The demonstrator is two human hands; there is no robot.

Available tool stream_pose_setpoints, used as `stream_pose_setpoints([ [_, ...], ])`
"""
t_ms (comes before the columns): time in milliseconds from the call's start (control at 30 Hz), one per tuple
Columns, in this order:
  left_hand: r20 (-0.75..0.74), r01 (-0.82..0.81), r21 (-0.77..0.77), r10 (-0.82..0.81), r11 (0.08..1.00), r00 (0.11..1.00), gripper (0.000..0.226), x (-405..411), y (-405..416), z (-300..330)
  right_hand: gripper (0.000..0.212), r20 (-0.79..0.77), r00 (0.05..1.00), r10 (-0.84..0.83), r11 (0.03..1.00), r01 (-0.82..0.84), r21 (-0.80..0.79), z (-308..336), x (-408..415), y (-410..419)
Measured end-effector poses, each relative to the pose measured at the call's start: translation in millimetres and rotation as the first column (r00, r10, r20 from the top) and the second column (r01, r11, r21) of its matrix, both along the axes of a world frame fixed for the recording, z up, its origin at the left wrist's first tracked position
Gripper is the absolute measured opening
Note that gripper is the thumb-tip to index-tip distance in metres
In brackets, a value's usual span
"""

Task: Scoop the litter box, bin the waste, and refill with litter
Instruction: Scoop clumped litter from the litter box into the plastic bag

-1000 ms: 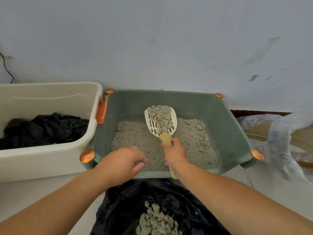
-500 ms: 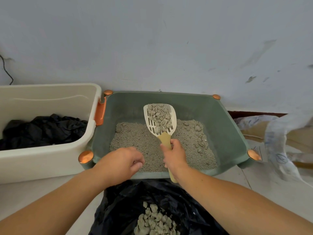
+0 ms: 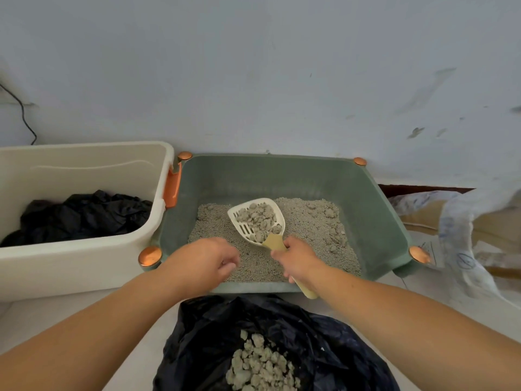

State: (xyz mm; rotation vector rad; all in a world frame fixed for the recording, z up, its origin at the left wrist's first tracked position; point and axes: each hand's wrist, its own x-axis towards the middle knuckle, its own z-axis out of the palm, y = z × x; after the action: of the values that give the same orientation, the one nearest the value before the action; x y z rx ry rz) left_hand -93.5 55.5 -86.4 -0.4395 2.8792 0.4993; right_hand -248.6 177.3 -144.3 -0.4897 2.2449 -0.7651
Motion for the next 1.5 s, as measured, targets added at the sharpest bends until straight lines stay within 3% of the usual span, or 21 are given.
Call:
stream_pose_setpoints([
  [167,0.06,0.034,-0.146,-0.026,0.989,0.998,0.025,6.8,0.0,0.2,0.044,-0.032,0.99,0.136,0.983,-0.131,0.129,10.8,-0.8,-14.7],
  [400,0.056,0.027,-0.154,-0.019,0.988,0.998,0.026,13.6,-2.3,-3.7,0.054,-0.019,0.965,0.261,0.945,-0.251,0.21,13.7,2.9,-40.0],
  [733,0.039,0.057,-0.169,-0.052,0.984,0.998,0.028,12.0,-5.1,-8.9,0.039,-0.093,0.974,0.206,0.961,-0.184,0.207,-9.1,15.4,-72.6],
  [1000,0.029,0.062,-0.178,-0.058,0.982,0.998,0.028,12.1,-6.3,-10.2,0.036,-0.207,0.965,0.159,0.987,-0.147,0.07,-26.8,23.0,-68.0],
  [1367,0.007,0.032,-0.145,-0.031,0.989,1.0,0.027,9.6,-7.4,-11.2,0.04,-0.041,0.998,0.05,0.996,-0.053,-0.078,-18.1,27.4,-65.3],
  [1500,-0.007,0.017,-0.121,-0.018,0.993,1.0,0.026,10.2,-6.8,-10.3,0.035,0.029,0.999,0.019,0.998,-0.017,-0.06,-14.7,33.3,-62.8],
])
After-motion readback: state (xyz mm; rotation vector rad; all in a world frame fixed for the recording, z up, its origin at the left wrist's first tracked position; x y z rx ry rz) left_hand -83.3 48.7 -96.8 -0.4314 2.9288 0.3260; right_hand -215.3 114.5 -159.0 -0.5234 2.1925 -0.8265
